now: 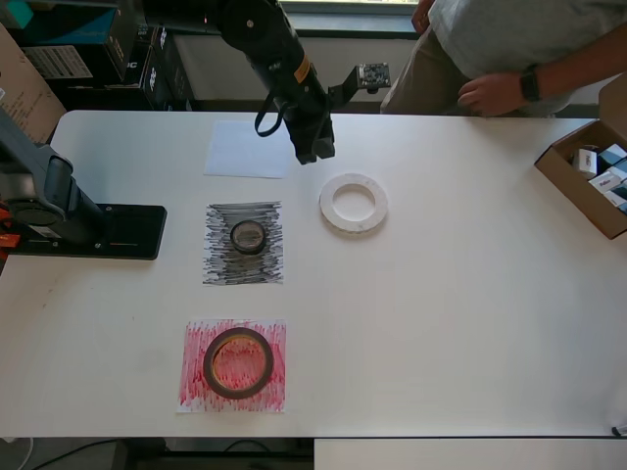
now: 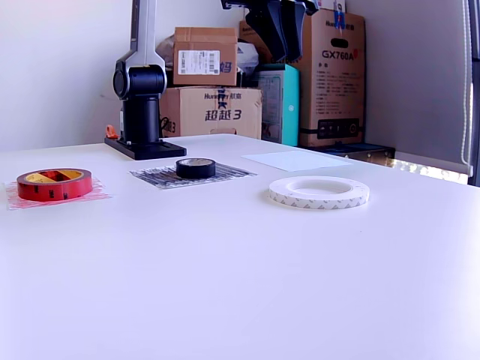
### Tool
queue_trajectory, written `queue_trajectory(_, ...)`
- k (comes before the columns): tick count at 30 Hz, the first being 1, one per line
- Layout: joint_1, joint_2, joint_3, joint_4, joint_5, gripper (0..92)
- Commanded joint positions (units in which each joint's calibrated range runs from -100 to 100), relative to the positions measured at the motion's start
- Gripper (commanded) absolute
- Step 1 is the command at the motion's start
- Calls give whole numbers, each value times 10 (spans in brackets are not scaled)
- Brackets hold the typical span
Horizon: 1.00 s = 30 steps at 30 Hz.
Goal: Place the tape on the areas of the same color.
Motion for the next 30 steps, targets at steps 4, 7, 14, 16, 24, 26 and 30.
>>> queue_trajectory(4,-2,61,-3,-50,23,264)
queue_trajectory(7,-4,82,-3,-52,41,264)
queue_trajectory(14,-6,100,5,-51,55,264)
queue_trajectory(16,-6,101,5,-51,56,268)
queue_trajectory(24,-16,140,3,-51,58,284)
queue_trajectory(26,-23,148,-1,-52,58,337)
queue_trajectory(30,-35,165,-3,-55,54,428)
